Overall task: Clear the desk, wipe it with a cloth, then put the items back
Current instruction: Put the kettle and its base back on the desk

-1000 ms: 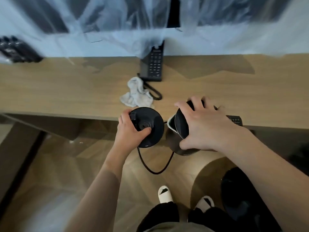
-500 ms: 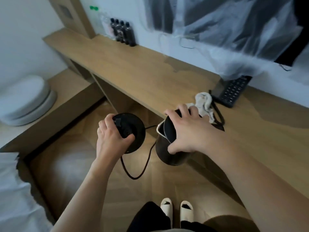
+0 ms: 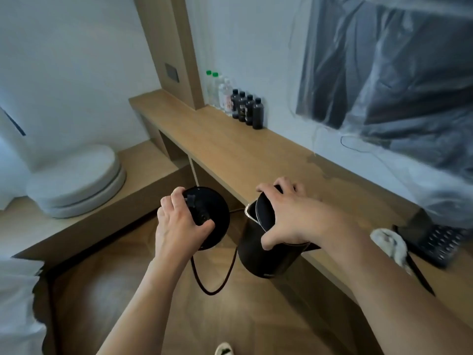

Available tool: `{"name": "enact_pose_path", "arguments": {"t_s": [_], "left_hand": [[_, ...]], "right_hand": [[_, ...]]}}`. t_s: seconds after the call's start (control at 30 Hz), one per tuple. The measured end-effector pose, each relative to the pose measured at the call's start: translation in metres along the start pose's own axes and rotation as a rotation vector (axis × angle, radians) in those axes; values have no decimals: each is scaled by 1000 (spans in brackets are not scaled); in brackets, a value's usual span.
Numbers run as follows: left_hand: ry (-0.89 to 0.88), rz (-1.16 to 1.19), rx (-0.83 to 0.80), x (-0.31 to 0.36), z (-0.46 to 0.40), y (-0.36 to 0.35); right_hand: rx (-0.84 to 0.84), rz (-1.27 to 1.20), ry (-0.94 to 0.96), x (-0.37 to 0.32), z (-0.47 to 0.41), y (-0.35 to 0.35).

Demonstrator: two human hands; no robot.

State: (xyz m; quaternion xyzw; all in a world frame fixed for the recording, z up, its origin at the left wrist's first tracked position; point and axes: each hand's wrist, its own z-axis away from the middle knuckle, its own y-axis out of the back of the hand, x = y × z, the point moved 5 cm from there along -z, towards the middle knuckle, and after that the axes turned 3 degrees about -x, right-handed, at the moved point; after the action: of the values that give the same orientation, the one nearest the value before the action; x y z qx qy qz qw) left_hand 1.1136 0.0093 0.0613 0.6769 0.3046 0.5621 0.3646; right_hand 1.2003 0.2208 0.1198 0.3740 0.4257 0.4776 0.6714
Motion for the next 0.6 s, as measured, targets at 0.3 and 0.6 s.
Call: {"name": "enact_pose_path", "arguments": {"t_s": [0.3,0.6], "left_hand": [[-122,2,49,-25,-144,52],[-166,-5,13,-41,-266,36]], "right_hand": [[79,-120,-56,-54,-108,69],[72,-125,-84,-63,-220,119]]}}
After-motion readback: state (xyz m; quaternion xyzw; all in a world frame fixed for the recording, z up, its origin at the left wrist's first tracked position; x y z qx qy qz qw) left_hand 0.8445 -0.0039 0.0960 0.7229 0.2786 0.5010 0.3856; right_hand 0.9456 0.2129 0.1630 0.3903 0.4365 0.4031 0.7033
